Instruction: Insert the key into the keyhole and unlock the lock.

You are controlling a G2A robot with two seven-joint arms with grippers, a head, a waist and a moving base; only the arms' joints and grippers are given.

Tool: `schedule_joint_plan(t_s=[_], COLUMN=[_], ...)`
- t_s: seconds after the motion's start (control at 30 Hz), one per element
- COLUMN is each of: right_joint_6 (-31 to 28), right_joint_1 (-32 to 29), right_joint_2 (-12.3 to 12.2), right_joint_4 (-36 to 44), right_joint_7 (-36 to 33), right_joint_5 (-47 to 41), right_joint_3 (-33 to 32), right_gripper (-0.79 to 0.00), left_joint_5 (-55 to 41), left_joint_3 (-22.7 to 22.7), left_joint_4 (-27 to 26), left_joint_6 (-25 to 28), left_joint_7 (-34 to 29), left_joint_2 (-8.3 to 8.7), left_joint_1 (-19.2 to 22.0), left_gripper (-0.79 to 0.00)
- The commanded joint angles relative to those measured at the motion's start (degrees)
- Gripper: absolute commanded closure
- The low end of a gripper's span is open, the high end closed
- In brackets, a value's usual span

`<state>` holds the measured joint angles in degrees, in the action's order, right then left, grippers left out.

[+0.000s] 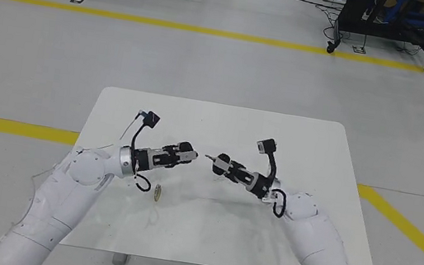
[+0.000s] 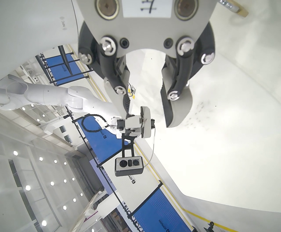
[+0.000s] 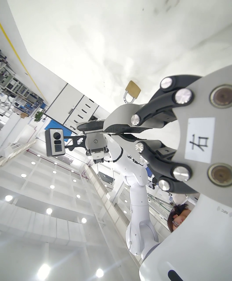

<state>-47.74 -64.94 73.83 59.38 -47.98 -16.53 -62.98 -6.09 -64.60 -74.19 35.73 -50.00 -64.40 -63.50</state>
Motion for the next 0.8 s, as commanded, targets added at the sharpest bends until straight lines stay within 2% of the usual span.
schedule_joint_plan(t_s=[0.0,0.1,0.33,0.37,0.43,0.5,0.6,0.67,0.77], right_joint_6=[-1.42,-3.16,-3.16,-3.16,-3.16,-3.16,-3.16,-3.16,-3.16], right_joint_1=[-1.1,-2.63,-2.63,-2.63,-2.63,-2.63,-2.63,-2.63,-2.63], right_joint_2=[-0.82,-1.73,-1.73,-1.73,-1.73,-1.73,-1.73,-1.73,-1.73], right_joint_4=[0.25,1.33,1.33,1.33,1.33,1.33,1.33,1.33,1.33], right_joint_7=[-0.51,-0.27,-0.27,-0.27,-0.27,-0.27,-0.27,-0.27,-0.27], right_joint_5=[-0.55,-2.14,-2.14,-2.14,-2.14,-2.14,-2.14,-2.14,-2.14], right_joint_3=[-2.52,-5.55,-5.55,-5.55,-5.55,-5.55,-5.55,-5.55,-5.55], right_gripper=[0.0,0.0,0.0,0.0,0.0,0.0,0.0,0.0,0.0], left_joint_5=[-0.02,-0.02,-0.02,2.96,15.55,18.95,30.17,37.37,48.1], left_joint_3=[0.04,0.04,0.04,-0.4,-1.49,-3.67,-10.88,-15.64,-21.82], left_joint_4=[0.0,0.0,0.0,-0.32,-3.39,-6.96,-15.2,-23.48,-34.72], left_joint_6=[-0.01,-0.01,-0.01,-0.48,-3.1,-3.79,-5.26,-5.6,-9.85], left_joint_7=[-0.01,-0.01,-0.01,1.2,7.15,8.96,8.7,7.09,4.94], left_joint_2=[-0.01,-0.01,-0.01,0.12,0.59,1.28,3.36,4.66,5.92], left_joint_1=[0.01,0.01,0.01,0.27,-0.97,-4.05,-10.45,-17.4,-28.01], left_gripper=[-0.785,-0.785,-0.785,-0.785,-0.785,-0.785,-0.785,-0.785,-0.785])
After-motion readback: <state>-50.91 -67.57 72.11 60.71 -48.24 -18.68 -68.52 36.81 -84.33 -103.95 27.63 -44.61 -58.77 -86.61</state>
